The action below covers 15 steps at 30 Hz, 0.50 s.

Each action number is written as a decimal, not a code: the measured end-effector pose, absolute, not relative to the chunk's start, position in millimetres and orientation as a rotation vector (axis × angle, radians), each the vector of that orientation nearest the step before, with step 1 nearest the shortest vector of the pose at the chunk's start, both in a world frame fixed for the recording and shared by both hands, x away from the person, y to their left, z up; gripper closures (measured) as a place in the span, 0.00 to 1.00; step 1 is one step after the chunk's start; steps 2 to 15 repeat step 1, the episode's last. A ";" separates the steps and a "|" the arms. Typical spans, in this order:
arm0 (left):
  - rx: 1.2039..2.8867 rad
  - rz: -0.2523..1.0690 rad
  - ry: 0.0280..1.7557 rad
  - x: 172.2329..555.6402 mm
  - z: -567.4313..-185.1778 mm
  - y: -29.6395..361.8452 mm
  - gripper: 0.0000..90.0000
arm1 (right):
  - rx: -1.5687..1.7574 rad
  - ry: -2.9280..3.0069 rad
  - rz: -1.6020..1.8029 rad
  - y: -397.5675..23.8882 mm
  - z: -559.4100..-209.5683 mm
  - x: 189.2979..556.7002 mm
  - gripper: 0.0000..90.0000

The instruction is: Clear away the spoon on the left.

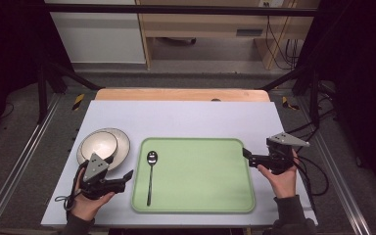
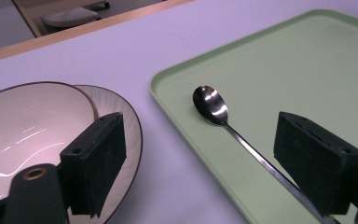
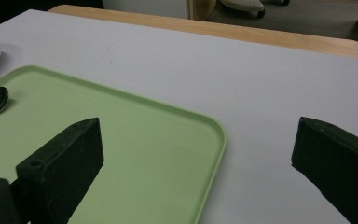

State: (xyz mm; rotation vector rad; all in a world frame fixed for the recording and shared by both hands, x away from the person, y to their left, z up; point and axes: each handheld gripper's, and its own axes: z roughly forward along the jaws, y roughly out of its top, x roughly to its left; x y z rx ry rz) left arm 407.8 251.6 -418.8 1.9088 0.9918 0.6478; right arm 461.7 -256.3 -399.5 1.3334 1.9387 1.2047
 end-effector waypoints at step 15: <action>1.903 0.651 0.995 407.7 -418.7 253.7 0.19 | 1.329 1.938 1.201 -256.9 -399.3 461.5 0.03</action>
